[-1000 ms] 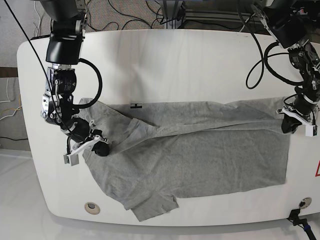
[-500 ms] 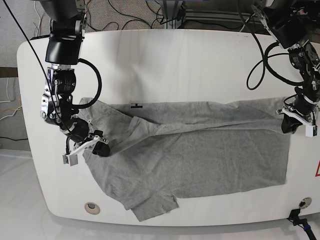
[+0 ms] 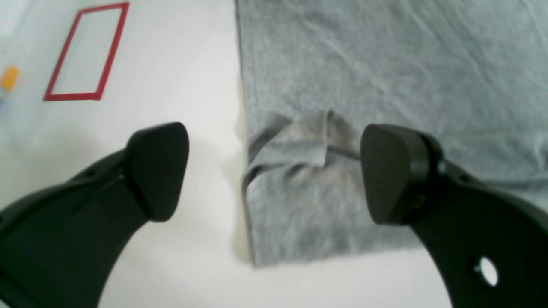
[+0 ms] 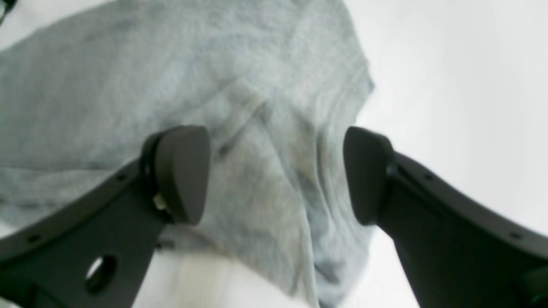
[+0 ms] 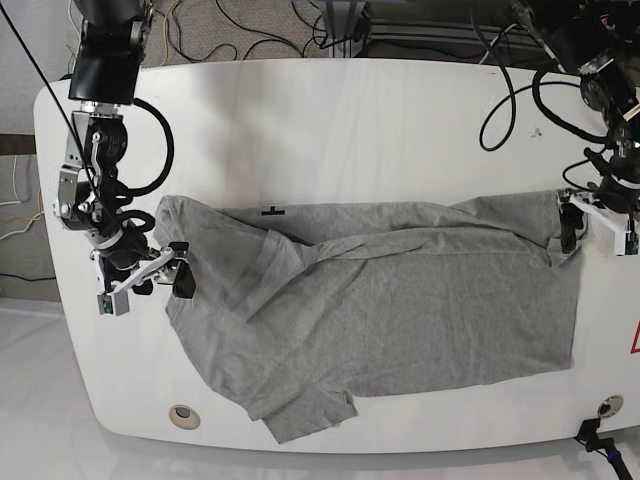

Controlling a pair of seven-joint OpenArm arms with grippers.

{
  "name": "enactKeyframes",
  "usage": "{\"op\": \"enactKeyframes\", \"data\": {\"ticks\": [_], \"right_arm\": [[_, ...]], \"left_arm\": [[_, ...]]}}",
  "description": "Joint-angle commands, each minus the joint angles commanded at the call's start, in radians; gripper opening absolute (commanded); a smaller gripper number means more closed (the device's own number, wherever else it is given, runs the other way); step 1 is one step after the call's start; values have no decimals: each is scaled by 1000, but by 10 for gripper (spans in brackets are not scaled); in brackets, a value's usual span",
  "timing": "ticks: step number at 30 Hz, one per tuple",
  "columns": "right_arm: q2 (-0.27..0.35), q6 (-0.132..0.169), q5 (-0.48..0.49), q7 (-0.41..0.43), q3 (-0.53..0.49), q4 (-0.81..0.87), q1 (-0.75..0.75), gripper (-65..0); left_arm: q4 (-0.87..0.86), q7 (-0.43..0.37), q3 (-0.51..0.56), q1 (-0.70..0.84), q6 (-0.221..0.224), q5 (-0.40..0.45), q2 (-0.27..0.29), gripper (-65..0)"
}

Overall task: Fold the T-shirt properly
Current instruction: 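Open both grippers and raise them off the folded edge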

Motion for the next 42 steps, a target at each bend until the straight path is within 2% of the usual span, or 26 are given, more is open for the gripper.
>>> {"op": "enactKeyframes", "data": {"ticks": [4,7,10,14,16,20,23,32,36,37,39,42], "right_arm": [[28,0,-21,5,0,71,-107,-180],[14,2,-170,68,-3,126,-186,-180],[-40,8,-324,144,-5,130,-235,-180],[-92,97,-440,175,11,69,-236,-180],[-106,117,-451,219,35,28,-226,-180],[-103,123,-446,270,40,-94,-199,-180],[-101,140,-445,301,41,-147,-196,-180],[-106,140,-443,379,63,-295,-167,-180],[-106,140,-443,385,63,-299,-167,-182],[-106,140,-443,385,63,-299,-167,-197],[-106,140,-443,385,63,-298,-167,-277],[-106,140,-443,387,63,-298,-167,-476]], "left_arm": [[71,-28,0,92,0,0,3,-46],[100,-29,0,147,0,-5,5,-46],[109,-29,-2,175,0,-5,6,-46],[109,-31,-3,181,0,-5,6,-46],[109,-31,-2,180,0,-5,6,-46],[109,-31,0,178,0,-5,6,-46],[109,-31,0,178,0,-5,6,-46],[107,-31,0,183,0,-5,6,-46],[107,-31,0,183,0,-5,6,-46],[107,-31,0,183,0,-5,6,-46],[107,-31,0,183,0,-5,6,-46],[104,-31,0,183,0,-5,6,-46]]}}
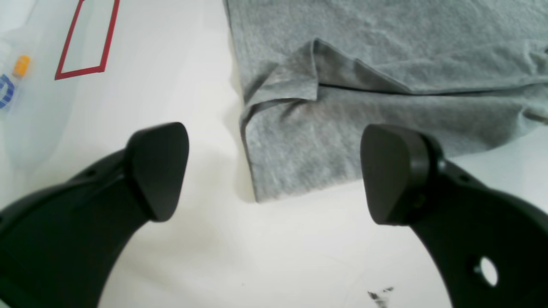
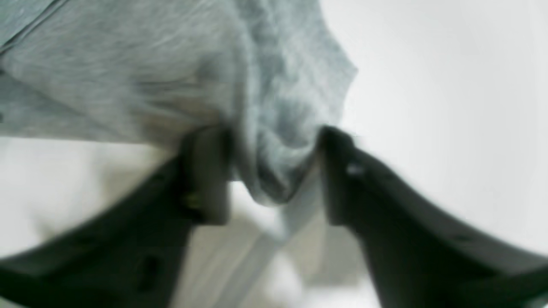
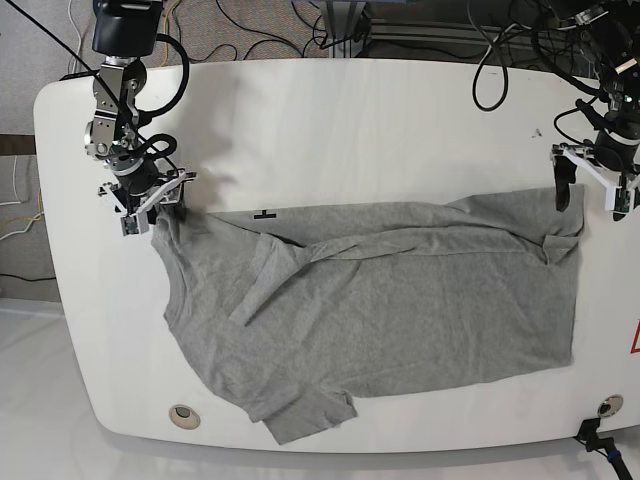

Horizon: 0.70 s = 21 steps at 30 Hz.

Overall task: Fold the T-shirt properly
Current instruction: 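Open both grippers and raise them off the folded edge, then grasp the folded edge with both grippers and drag the shirt toward the robot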

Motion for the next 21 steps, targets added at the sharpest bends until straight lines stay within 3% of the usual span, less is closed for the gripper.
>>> {"op": "enactKeyframes", "data": {"ticks": [2,4,21], "right_arm": [[0,0,0,0,0,0,0,-595],[0,0,0,0,0,0,0,-650],[-2,0,0,0,0,-2,-6,-650]], "left_arm": [[-3,0,0,0,0,0,2,-46],[-9,2,0,0,0,0,2,-46],[-310,2,0,-74,0,0,2,-46]]}}
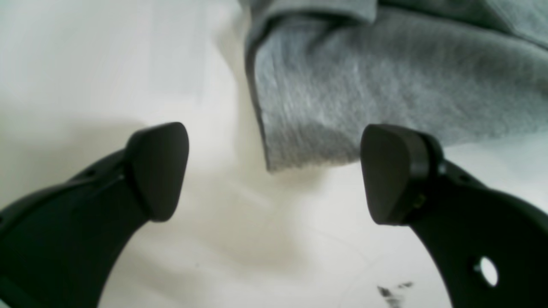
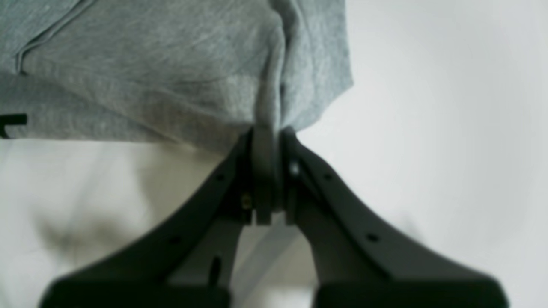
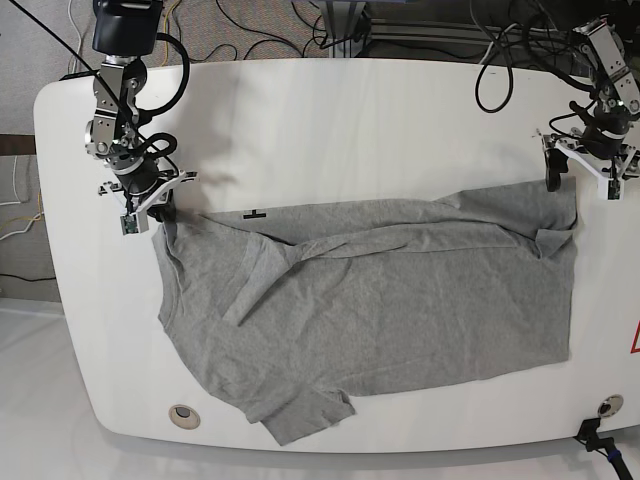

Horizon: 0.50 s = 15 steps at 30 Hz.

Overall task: Fold the T-shirt properly
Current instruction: 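Grasp the folded edge with both grippers and drag the shirt toward the robot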

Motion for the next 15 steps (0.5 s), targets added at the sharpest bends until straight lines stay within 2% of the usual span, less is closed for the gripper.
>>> {"op": "enactKeyframes", "data": {"ticks": [10,12,15], "right_arm": [[0,0,0,0,0,3,0,-650],[0,0,15,0,0,3,0,-650],[3,0,23,0,0,3,0,-650]], "left_arm": [[-103,0,92,-37,0,-2,0,-58],[-110,0,106,-38,0,-2,0,-160],[-115,0,107,-38,0,-2,0,-424]]}}
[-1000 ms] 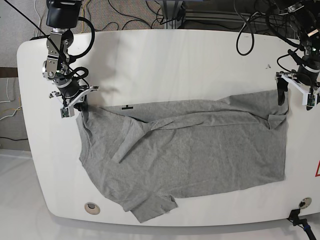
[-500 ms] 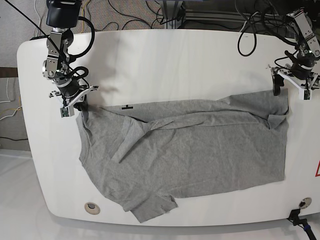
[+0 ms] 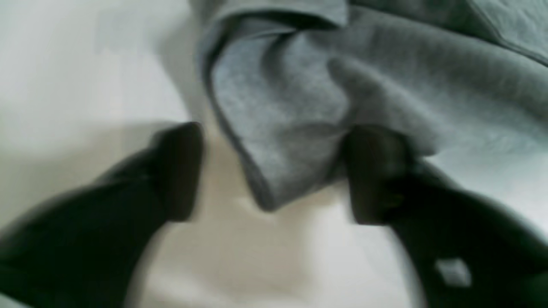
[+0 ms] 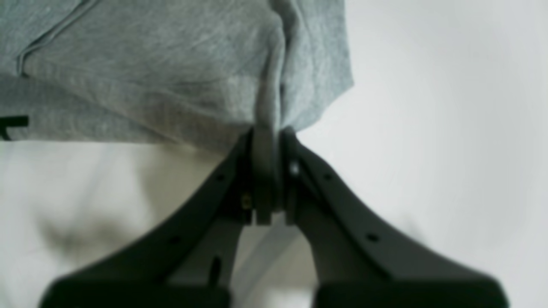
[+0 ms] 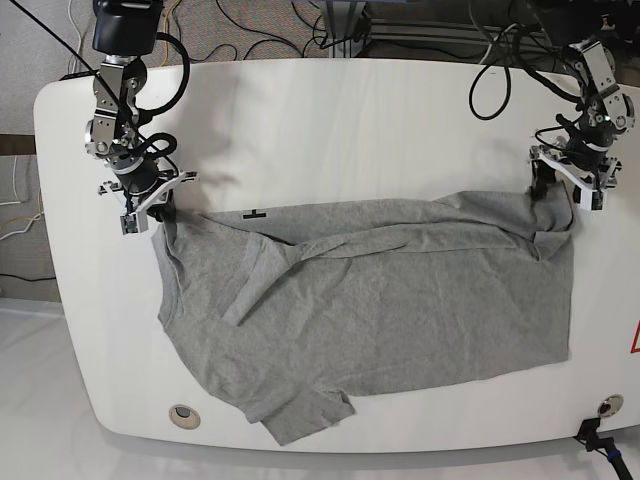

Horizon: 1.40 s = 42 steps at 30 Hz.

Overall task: Fold the T-shirt properly
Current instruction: 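Grasp the folded edge with both grippers and drag the shirt toward the robot, then release the shirt and raise both grippers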

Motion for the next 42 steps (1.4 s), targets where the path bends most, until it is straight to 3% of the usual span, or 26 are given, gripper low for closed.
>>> {"op": "enactKeyframes", "data": {"ticks": [2,3,13,16,21,25,34,42], "right_arm": [[0,0,-2,0,0,0,0,-650],[0,0,-2,0,0,0,0,-650],[2,0,-2,-2,2,127,-118,-650],[2,0,-2,-6,43,184,-178,-650],[3,0,-2,-8,95,261,-278,-650],[5,0,-8,-8,101,322,-367,-650],[-2,0,-2,-9,101,463,-580,-650],[3,0,-8,-9,149,466,-638,-650]], "left_arm": [[0,0,0,0,0,0,0,-598],[0,0,5,0,0,0,0,-650],[57,0,28,110,0,5,-6,-650],[103,0,28,172,0,5,-9,-650],[133,0,25,258,-5,3,-63,-650],[133,0,15,305,-79,3,-97,-650],[209,0,-2,477,-79,5,-118,-650],[233,0,-2,568,-79,5,-124,-650]]}}
